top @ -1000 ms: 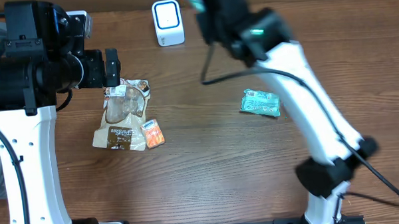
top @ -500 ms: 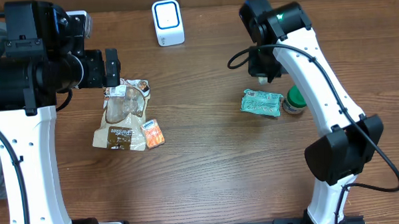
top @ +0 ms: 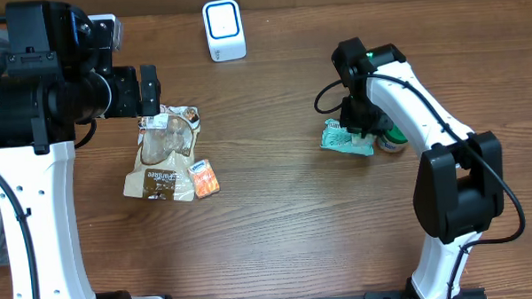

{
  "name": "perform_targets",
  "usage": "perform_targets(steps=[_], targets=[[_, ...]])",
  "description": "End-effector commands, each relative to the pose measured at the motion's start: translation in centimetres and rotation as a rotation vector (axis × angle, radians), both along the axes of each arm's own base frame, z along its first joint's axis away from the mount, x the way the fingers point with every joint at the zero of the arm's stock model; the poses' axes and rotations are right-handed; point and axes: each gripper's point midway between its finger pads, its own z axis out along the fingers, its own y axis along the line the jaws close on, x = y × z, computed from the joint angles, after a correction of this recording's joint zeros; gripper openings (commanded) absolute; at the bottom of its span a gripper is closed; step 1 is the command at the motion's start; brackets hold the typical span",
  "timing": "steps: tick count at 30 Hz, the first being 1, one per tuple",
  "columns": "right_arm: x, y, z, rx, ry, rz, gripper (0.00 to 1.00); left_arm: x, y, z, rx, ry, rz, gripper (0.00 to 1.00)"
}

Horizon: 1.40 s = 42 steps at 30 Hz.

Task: Scan the item barcode
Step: 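Carry the pack back and lower it beside the wipes pack, then open the right gripper and move it left toward the orange pack, then lower the right gripper and grasp the orange Kleenex pack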

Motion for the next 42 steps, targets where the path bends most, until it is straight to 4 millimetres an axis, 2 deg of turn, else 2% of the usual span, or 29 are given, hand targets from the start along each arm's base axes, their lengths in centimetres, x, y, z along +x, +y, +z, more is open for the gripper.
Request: perform_targets(steps=[1,5,8,10,12,14,18,22,27,34,42], targets=[[0.2,-0.7,0.1,-0.001,-0.009,-0.019,0.49,0.0,0.2,0.5,0.001,-0.016,0.007,1.0],[0.6,-0.9,0.7,0.003,-0.015,0.008,0.53,0.0,0.2,0.5,0.001,-0.016,0.007,1.0],[1.2,-0.6,2.2,0.015,-0.03,0.021,0.53,0.0,0.2,0.5,0.002,-0.016,0.007,0.99],[1.8,0.4,3.7,0.056,-0.05,0.026,0.53,0.0,0.2,0.5,0.002,-0.016,0.007,0.99],[2.4,2.5,5.1,0.151,-0.073,0.053,0.53,0.0,0.2,0.5,0.001,-0.016,0.007,0.99],[2.8,5.7,6.2,0.288,-0.085,0.139,0.53,0.0,0.2,0.5,0.002,-0.016,0.007,1.0],[2.7,11.6,7.0,0.535,-0.095,0.23,0.53,0.0,0.2,0.5,0.001,-0.016,0.007,1.0],[1.7,15.9,6.6,0.666,-0.082,0.3,0.52,0.0,0.2,0.5,0.002,-0.016,0.007,1.0],[-0.3,21.1,5.0,0.769,-0.063,0.372,0.52,0.0,0.2,0.5,0.002,-0.016,0.007,1.0],[-4.3,27.4,2.3,0.836,-0.047,0.527,0.52,0.0,0.2,0.5,0.001,-0.016,0.007,0.99],[-7.1,31.0,-0.2,0.879,-0.048,0.534,0.5,0.0,0.2,0.5,0.001,-0.016,0.007,0.99]])
